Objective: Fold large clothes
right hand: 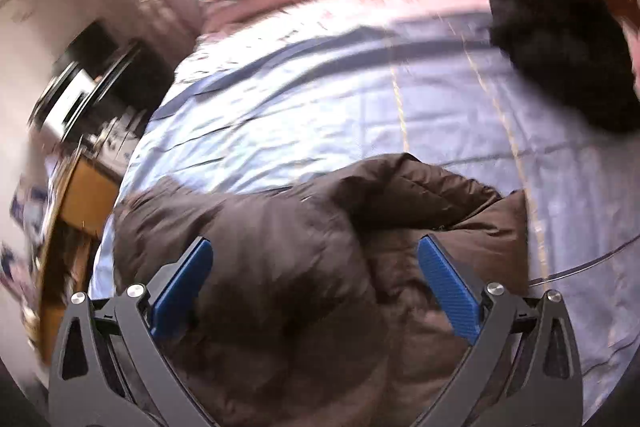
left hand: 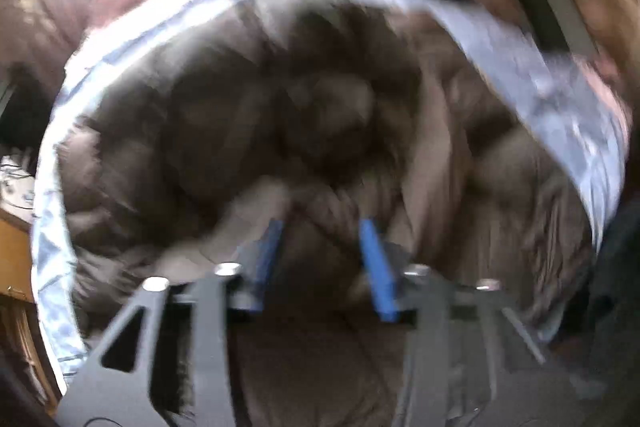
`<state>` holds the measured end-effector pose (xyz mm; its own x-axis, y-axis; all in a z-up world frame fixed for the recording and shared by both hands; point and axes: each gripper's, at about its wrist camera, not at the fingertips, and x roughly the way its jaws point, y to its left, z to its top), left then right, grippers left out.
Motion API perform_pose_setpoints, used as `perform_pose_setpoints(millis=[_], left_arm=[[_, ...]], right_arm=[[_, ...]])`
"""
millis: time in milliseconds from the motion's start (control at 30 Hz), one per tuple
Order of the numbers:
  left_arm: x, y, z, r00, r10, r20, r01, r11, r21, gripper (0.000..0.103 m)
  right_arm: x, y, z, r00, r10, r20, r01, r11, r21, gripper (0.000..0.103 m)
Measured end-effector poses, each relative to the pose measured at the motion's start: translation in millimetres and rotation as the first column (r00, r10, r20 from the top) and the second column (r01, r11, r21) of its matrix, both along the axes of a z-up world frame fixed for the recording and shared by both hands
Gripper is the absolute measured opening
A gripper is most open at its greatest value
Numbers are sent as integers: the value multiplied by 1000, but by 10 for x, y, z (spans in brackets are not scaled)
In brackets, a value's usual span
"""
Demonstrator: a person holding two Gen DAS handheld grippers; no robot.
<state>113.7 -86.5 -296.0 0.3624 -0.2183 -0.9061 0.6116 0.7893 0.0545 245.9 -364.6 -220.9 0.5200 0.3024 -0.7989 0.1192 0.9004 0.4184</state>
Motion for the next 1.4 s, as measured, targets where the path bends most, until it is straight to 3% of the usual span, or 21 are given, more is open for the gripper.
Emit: perform_pose_setpoints(millis=[133, 200, 233, 267, 367, 433, 467, 533, 600, 667, 733, 800, 900, 967, 1000, 1067, 1167, 1267, 1333, 1367, 1400], left_arm=[[-17, -58, -344, 996, -47, -74, 51, 997, 58, 30], [8, -84, -415, 996, -61, -72, 67, 994, 85, 30], [21, -87, -449, 996, -58, -73, 64, 994, 90, 30], [55, -81, -473, 996, -50, -74, 57, 994, 92, 30], [187, -73, -514, 999, -21, -38, 25, 992, 120, 28], [270, -95, -523, 1000, 17, -11, -15, 991, 135, 27], [369, -73, -526, 999, 52, -4, -51, 990, 134, 26], [530, -24, -501, 994, 114, -2, -112, 986, 125, 26], [684, 63, -459, 985, 175, -11, -173, 979, 112, 25], [746, 172, -406, 975, 217, -47, -212, 974, 82, 25], [676, 257, -293, 975, 195, -105, -192, 980, 43, 36], [529, 329, -114, 987, 140, -84, -139, 990, 17, 53], [387, 532, 233, 991, 113, -75, -120, 989, -88, 54], [399, 806, 490, 979, 180, -99, -197, 961, -193, 54], [420, 911, 584, 973, 212, -92, -228, 948, -222, 53], [473, 1259, 863, 948, 312, -63, -316, 896, -311, 53], [449, 1636, 1210, 908, 419, -8, -382, 822, -423, 53], [373, 1853, 1437, 890, 456, 23, -378, 763, -525, 56], [361, 1933, 1535, 892, 450, 40, -353, 749, -560, 60], [335, 1863, 1552, 900, 431, 62, -331, 770, -545, 65], [308, 1797, 1557, 905, 418, 78, -321, 792, -518, 66]], right_arm=[[435, 47, -400, 993, 11, -120, 6, 990, 141, 102], [610, 148, -602, 974, 65, -218, -12, 971, 238, 83], [645, 203, -611, 970, 64, -235, -10, 974, 225, 55], [687, 272, -561, 971, 68, -227, -27, 983, 181, 38], [721, 483, -205, 987, 115, -109, -107, 991, 82, 19], [697, 533, 68, 995, 99, -16, -98, 994, 58, 16], [643, 617, 262, 991, 114, 69, -114, 993, -6, 15], [457, 869, 604, 942, 215, 256, -172, 968, -183, 14], [289, 1049, 760, 895, 285, 342, -171, 929, -328, 14], [193, 1182, 826, 874, 338, 349, -153, 874, -462, 14], [127, 1192, 863, 864, 363, 350, -149, 847, -510, 14], [13, 1178, 912, 849, 380, 366, -144, 834, -533, 14], [-264, 1166, 975, 817, 420, 395, -125, 798, -590, 14], [-458, 1175, 1013, 791, 440, 425, -111, 786, -608, 14], [-642, 1252, 1030, 760, 469, 451, -99, 768, -632, 14], [-1037, 1461, 1031, 677, 568, 469, -81, 690, -719, 14], [-1858, 1743, 905, 523, 744, 415, -55, 516, -855, 14], [-2399, 1848, 692, 449, 847, 284, -96, 362, -927, 14], [-2803, 1847, 497, 416, 889, 192, -170, 283, -944, 14], [-2933, 1849, 420, 407, 900, 158, -193, 254, -948, 15], [-3117, 1863, 301, 386, 917, 101, -217, 196, -956, 15]])
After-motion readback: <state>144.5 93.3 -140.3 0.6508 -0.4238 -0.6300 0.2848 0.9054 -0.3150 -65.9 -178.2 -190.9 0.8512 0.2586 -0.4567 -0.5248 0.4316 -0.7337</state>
